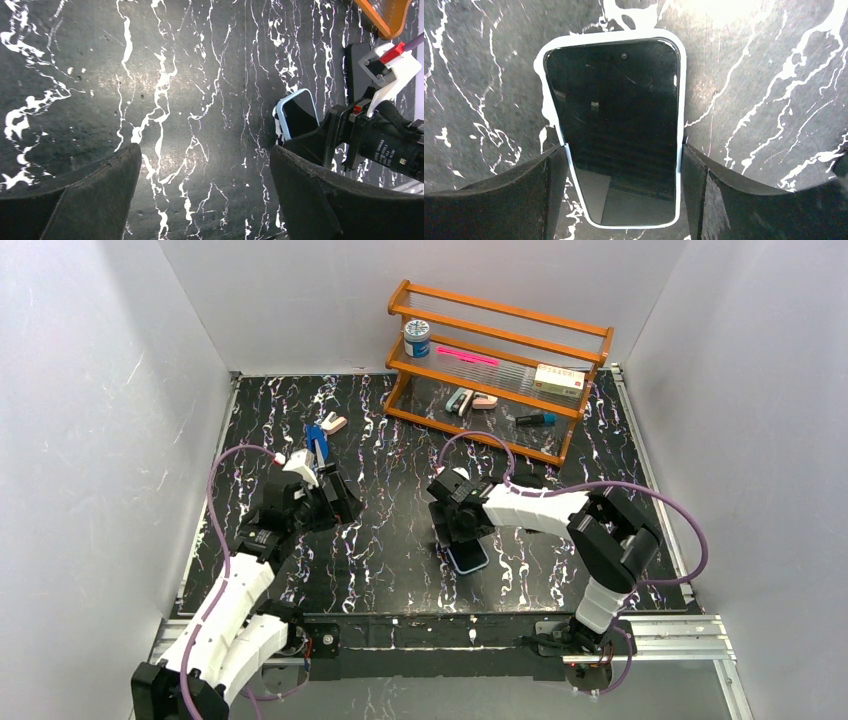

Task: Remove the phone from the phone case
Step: Pick up the phone at the center of the board.

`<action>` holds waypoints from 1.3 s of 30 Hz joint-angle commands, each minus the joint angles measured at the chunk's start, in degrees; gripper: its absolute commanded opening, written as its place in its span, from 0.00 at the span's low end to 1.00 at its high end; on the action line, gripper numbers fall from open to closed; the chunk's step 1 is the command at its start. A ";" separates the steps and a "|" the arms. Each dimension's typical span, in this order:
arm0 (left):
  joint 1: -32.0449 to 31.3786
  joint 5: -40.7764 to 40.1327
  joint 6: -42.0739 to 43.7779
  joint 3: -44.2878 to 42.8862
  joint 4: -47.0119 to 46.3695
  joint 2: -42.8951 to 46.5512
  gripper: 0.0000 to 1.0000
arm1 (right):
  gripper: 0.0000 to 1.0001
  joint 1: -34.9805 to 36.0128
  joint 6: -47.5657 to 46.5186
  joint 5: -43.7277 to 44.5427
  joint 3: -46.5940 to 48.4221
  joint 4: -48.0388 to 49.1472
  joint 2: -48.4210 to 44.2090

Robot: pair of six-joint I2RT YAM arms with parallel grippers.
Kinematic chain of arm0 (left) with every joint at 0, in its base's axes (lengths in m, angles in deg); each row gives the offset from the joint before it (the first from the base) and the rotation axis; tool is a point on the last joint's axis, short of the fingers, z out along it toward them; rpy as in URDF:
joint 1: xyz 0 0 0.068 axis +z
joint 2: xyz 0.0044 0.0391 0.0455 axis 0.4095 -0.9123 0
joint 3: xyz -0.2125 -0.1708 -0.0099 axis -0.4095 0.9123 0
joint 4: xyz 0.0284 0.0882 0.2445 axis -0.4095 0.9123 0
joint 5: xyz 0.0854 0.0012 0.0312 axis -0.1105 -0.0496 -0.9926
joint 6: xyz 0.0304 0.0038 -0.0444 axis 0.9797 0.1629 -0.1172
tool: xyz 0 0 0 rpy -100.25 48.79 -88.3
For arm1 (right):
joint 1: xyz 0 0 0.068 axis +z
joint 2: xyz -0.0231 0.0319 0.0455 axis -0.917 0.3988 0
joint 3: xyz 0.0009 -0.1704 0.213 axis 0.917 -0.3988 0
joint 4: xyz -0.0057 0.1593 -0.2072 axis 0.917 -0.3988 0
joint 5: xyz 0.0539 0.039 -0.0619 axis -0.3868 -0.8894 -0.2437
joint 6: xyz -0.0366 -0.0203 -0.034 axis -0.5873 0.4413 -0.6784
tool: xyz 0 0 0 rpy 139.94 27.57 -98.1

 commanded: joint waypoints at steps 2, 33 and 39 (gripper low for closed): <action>-2.12 3.56 -4.96 2.30 -6.51 -2.36 0.96 | 0.66 -0.37 -0.43 3.42 -2.15 7.14 7.31; -10.32 2.89 -22.06 8.00 -36.50 -14.50 0.82 | 0.01 -3.23 -2.05 -12.30 -9.73 41.31 -9.56; -11.14 5.18 -24.09 8.22 -40.55 -20.02 0.80 | 0.01 -3.36 -3.34 -14.31 -13.19 48.04 -12.31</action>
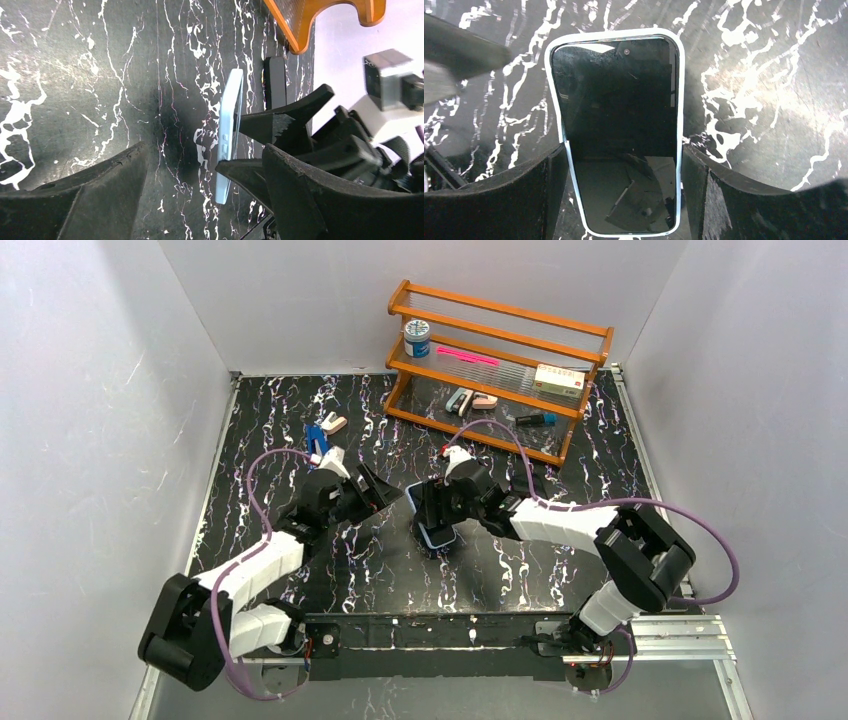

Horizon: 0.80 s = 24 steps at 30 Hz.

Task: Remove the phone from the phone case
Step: Pick up the phone at the center of the board.

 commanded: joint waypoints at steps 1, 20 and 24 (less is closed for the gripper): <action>-1.19 2.24 -2.24 0.58 -5.74 -2.66 0.79 | 0.01 -0.04 -1.62 -3.58 -0.57 10.78 -2.84; -5.54 0.96 -5.18 -2.10 -12.08 -10.36 0.49 | 0.03 -0.08 -3.74 -10.04 -1.41 18.77 -3.31; -5.59 2.21 -8.59 -1.63 -15.94 -10.81 0.43 | 0.04 -0.04 -4.50 -11.90 -1.13 20.11 -3.06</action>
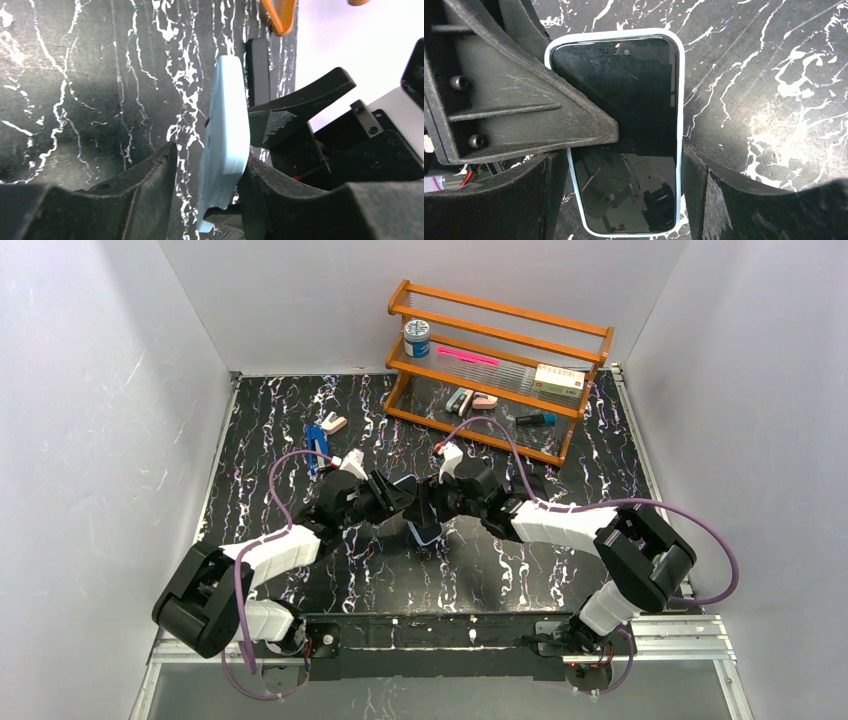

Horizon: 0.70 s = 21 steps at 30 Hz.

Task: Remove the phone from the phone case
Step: Pick up the phone at the center of the board.

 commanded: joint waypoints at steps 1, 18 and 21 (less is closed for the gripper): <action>-0.30 0.83 -3.78 -1.58 -5.57 -0.13 0.41 | 0.04 -0.05 -1.42 -3.26 0.99 8.33 -2.13; 0.00 -8.68 -8.63 1.14 -7.45 9.20 0.00 | 0.87 -2.79 2.88 -5.69 -1.77 9.88 -7.42; 0.64 -11.66 -9.34 2.11 -7.27 12.59 0.00 | 0.97 -5.26 6.34 -8.21 -4.21 11.86 -10.07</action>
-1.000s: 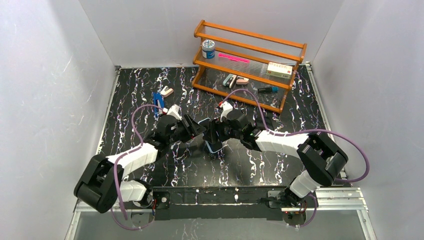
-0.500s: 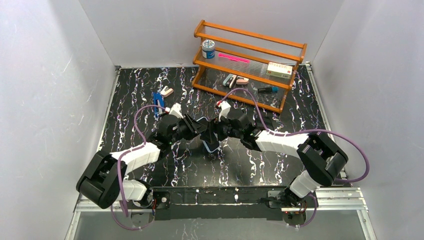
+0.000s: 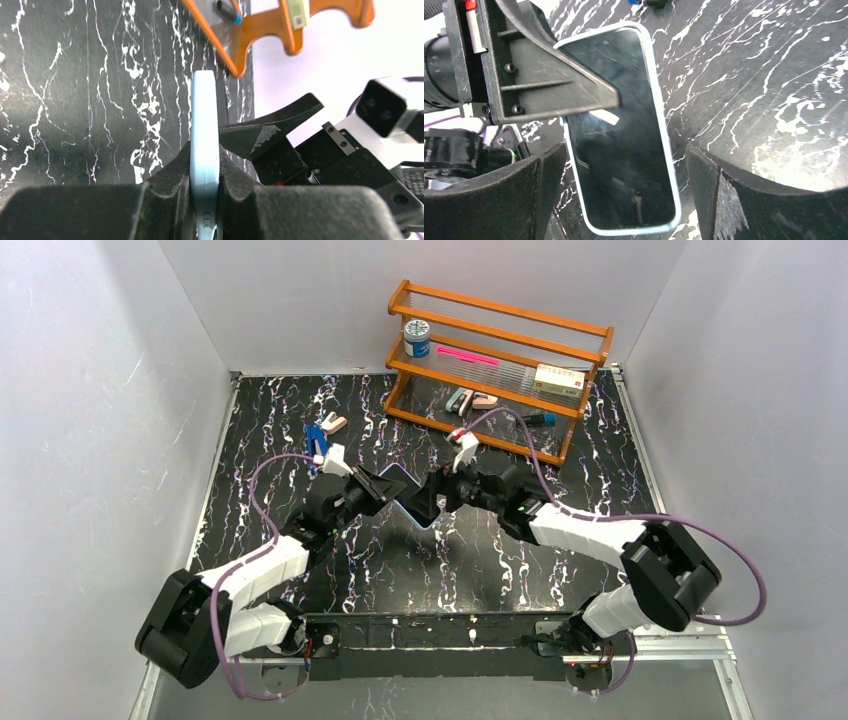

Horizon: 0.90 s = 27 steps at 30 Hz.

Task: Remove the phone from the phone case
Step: Pick up the phone at the center of the board, then remove the phone case from the phone.

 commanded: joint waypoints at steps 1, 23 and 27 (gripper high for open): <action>1.31 -6.59 -2.26 1.12 -3.54 6.34 0.00 | 0.98 -4.18 7.27 -4.53 -3.22 6.86 -5.71; 2.89 -12.51 -10.66 7.89 -12.64 18.48 0.00 | 0.94 -6.33 22.85 -14.96 -15.19 27.59 -11.85; 2.90 -11.36 -12.82 7.89 -13.04 18.57 0.00 | 0.91 -6.35 24.23 -19.41 -13.53 31.15 -9.24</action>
